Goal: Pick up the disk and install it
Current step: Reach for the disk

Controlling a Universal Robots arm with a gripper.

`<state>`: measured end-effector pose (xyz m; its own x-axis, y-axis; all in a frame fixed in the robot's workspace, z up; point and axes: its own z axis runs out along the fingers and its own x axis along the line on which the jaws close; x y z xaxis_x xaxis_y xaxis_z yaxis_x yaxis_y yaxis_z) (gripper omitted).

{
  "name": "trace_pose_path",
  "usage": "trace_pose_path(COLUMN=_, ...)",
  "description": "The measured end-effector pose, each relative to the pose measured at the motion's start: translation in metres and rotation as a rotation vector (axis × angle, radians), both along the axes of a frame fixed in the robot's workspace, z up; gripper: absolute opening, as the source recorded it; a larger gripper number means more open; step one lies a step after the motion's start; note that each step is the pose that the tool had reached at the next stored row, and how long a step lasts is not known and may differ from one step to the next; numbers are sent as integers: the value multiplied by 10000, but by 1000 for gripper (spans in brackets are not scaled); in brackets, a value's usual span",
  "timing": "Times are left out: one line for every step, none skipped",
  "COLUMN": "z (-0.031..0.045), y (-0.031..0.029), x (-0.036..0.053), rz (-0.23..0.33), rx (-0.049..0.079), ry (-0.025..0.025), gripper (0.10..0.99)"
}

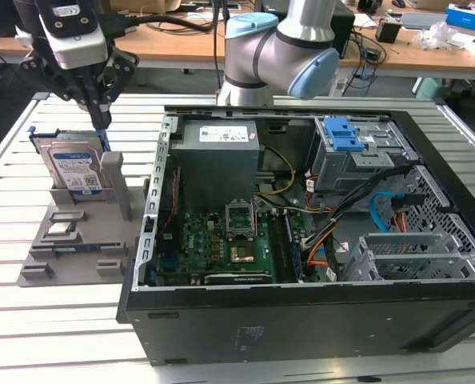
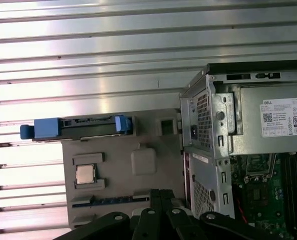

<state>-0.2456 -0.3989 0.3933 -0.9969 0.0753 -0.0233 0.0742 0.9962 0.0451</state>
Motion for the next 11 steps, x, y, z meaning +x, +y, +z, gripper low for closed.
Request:
trace_pose_path(z=0, y=0, x=-13, rz=0, rx=0, ry=0, gripper=106)
trace_pose_path(z=0, y=0, x=-30, rz=0, rx=0, ry=0, gripper=106)
trace_pose_path(z=0, y=0, x=-44, rz=0, rx=0, ry=0, gripper=106)
trace_pose_path(z=0, y=0, x=-68, rz=-1, rx=0, ry=0, gripper=106)
trace_pose_path(z=0, y=0, x=-81, rz=-1, rx=0, ry=0, gripper=106)
trace_pose_path(z=0, y=0, x=-94, rz=-1, rx=0, ry=0, gripper=106)
trace_pose_path(z=0, y=0, x=-111, rz=0, rx=0, ry=0, gripper=106)
trace_pose_path(z=0, y=0, x=-125, rz=-1, rx=0, ry=-1, gripper=106)
trace_pose_path(z=0, y=0, x=-156, rz=0, rx=0, ry=0, gripper=106)
trace_pose_path(z=0, y=0, x=-178, rz=0, rx=1, ry=0, gripper=106)
trace_pose_path(z=0, y=0, x=-191, rz=0, rx=0, ry=0, gripper=106)
